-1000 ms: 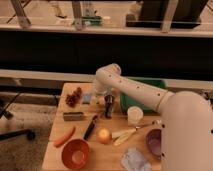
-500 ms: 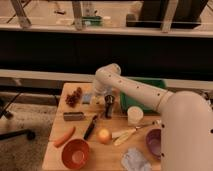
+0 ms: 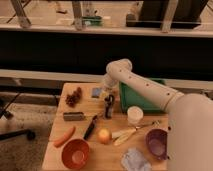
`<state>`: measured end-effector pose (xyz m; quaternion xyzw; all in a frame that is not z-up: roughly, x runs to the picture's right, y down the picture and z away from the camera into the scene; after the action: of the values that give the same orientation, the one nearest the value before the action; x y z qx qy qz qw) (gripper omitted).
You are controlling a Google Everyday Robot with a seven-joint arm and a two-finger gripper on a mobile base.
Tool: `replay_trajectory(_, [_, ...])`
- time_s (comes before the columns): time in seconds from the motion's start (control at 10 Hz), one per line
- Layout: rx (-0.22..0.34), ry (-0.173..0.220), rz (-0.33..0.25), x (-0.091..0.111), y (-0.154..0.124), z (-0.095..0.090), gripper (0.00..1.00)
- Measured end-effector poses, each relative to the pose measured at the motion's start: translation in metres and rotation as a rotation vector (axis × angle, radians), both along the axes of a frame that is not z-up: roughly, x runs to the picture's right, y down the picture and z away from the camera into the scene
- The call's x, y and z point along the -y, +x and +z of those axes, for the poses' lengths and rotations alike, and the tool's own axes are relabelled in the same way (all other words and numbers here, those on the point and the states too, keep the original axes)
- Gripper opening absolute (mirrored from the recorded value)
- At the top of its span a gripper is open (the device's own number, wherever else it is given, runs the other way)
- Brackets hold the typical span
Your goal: Place sponge in metal cup
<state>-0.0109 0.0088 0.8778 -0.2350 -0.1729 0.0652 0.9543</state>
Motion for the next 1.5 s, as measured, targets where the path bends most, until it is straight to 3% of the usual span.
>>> replay_trajectory(0.6, [-0.025,-0.010,0.028,-0.003,0.018,0.007,0.00])
replay_trajectory(1.1, [-0.015,-0.005,0.025,-0.004,0.022,0.004,0.00])
replay_trajectory(1.5, [-0.032,-0.020,0.024,-0.012,0.040,0.009,0.00])
